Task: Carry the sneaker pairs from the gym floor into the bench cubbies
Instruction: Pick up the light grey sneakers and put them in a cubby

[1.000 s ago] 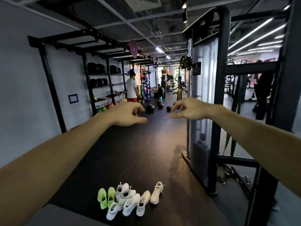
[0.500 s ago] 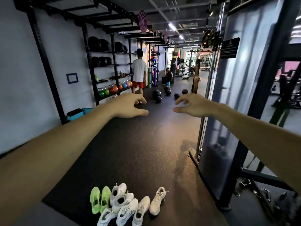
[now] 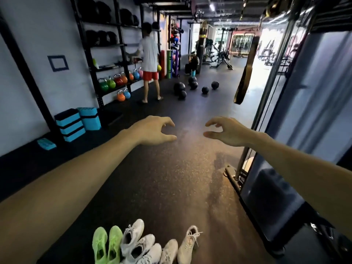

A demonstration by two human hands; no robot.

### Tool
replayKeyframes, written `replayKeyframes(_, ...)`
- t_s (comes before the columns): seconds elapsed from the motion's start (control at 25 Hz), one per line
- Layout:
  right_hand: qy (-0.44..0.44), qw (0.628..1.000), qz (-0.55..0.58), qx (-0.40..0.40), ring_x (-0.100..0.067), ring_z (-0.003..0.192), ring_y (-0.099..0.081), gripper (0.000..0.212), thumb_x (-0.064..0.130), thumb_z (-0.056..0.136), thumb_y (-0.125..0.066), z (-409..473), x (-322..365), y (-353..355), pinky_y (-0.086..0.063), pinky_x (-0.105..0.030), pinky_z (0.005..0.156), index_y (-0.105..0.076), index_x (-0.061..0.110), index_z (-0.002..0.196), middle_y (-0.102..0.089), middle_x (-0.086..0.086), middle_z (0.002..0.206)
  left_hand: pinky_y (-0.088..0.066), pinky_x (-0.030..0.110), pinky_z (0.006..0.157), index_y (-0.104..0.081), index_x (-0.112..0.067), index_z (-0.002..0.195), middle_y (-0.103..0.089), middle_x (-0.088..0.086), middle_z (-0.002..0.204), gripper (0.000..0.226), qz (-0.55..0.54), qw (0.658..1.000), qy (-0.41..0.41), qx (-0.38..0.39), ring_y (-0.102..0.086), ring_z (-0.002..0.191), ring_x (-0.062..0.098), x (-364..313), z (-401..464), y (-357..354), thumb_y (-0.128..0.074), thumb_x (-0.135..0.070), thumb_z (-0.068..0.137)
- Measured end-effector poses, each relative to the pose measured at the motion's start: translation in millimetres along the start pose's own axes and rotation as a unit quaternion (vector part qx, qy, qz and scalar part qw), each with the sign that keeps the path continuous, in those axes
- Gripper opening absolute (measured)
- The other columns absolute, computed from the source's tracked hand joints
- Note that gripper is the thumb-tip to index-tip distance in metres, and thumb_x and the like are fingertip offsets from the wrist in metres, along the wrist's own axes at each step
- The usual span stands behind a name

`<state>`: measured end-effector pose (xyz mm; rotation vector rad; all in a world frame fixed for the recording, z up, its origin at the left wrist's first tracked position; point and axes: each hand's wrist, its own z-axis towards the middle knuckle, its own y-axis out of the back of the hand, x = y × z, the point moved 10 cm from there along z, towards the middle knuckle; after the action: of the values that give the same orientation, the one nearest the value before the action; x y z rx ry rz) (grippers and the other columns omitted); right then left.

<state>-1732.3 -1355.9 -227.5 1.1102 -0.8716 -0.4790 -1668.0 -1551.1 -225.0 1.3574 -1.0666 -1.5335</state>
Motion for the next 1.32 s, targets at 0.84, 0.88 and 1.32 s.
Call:
replayKeyframes(0.84, -0.039, 0.980, 0.009, 0.195, -0.029, 0.120, -0.047, 0.053, 0.061, 0.087, -0.045, 153, -341, -584, -0.041, -0.050, 0.097, -0.048, 0.028, 0.128, -0.053, -0.006, 0.131, -0.042, 0.047, 0.097, -0.044, -0.039, 0.130, -0.051, -0.004, 0.131, 0.055, -0.060, 0.973, 0.086, 0.204, -0.049, 0.119, 0.018, 246, 194, -583, -0.059, -0.058, 0.080)
replayKeyframes(0.88, -0.039, 0.977, 0.005, 0.209, -0.030, 0.118, -0.048, 0.052, 0.061, 0.088, -0.044, 144, -357, -624, -0.041, -0.050, 0.096, -0.048, 0.028, 0.127, -0.053, -0.006, 0.130, -0.042, 0.047, 0.097, -0.044, -0.040, 0.129, -0.051, -0.004, 0.130, 0.056, -0.069, 0.969, 0.091, 0.219, -0.049, 0.119, 0.018, 259, 189, -625, -0.060, -0.058, 0.079)
replayKeyframes(1.32, -0.087, 0.934, -0.130, 0.320, -0.028, 0.131, -0.025, 0.040, 0.020, 0.090, -0.048, -10, -486, -934, -0.018, -0.054, 0.099, -0.046, 0.036, 0.127, -0.047, 0.000, 0.135, -0.048, 0.043, 0.090, -0.048, -0.044, 0.122, -0.053, -0.011, 0.127, 0.059, -0.177, 0.916, 0.146, 0.328, -0.053, 0.111, 0.015, 327, 52, -982, -0.063, -0.063, 0.069)
